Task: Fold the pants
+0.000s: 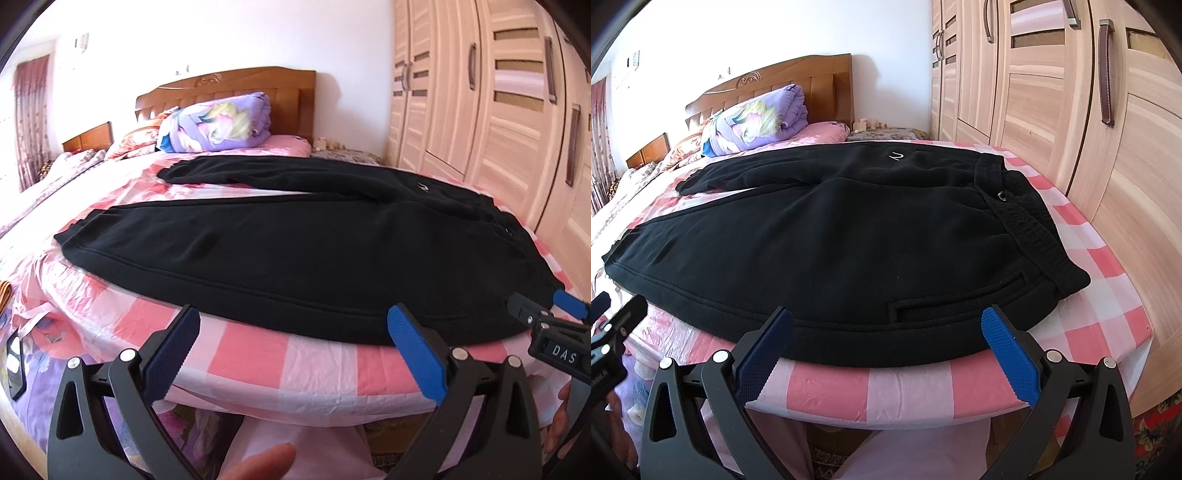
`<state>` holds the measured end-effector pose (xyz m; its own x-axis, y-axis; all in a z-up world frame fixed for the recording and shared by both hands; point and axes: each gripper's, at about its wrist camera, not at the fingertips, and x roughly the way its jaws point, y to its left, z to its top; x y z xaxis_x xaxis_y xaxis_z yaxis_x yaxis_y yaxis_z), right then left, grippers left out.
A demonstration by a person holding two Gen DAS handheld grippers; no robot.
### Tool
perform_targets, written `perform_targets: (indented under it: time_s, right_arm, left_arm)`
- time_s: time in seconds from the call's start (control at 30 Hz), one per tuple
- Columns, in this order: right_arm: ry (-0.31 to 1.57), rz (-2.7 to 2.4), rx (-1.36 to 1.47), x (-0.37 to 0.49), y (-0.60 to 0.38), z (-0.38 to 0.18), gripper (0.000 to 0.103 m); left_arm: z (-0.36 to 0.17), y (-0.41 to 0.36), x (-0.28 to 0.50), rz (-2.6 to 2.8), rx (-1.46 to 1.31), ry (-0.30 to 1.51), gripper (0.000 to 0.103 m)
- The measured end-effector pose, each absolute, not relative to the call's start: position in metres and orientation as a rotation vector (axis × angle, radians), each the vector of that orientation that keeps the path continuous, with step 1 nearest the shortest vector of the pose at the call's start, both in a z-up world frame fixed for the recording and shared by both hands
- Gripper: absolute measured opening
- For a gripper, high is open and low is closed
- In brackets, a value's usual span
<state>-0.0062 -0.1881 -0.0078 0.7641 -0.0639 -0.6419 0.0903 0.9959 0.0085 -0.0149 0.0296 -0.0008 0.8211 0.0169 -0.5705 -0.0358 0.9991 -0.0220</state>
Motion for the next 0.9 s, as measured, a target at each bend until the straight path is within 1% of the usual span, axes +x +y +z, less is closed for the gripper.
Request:
perform_targets:
  time_s: [0.33,0.6,0.9]
  right_arm:
    - [0.693,-0.083,0.04,-0.007,-0.19,-0.007,0.099]
    - [0.698,-0.08,0.038,-0.008,-0.188,-0.008,0.099]
    - [0.704,-0.079,0.034,-0.008,-0.187,-0.01,0.099]
  left_arm:
    - [0.005,0.039,-0.023,0.032,-0.062,0.604,0.102]
    - [-0.001,0.05,-0.021,0.015,-0.132,0.605,0.102]
    - [-0.008,0.047,-0.015,-0.019,-0.128,0.648,0.102]
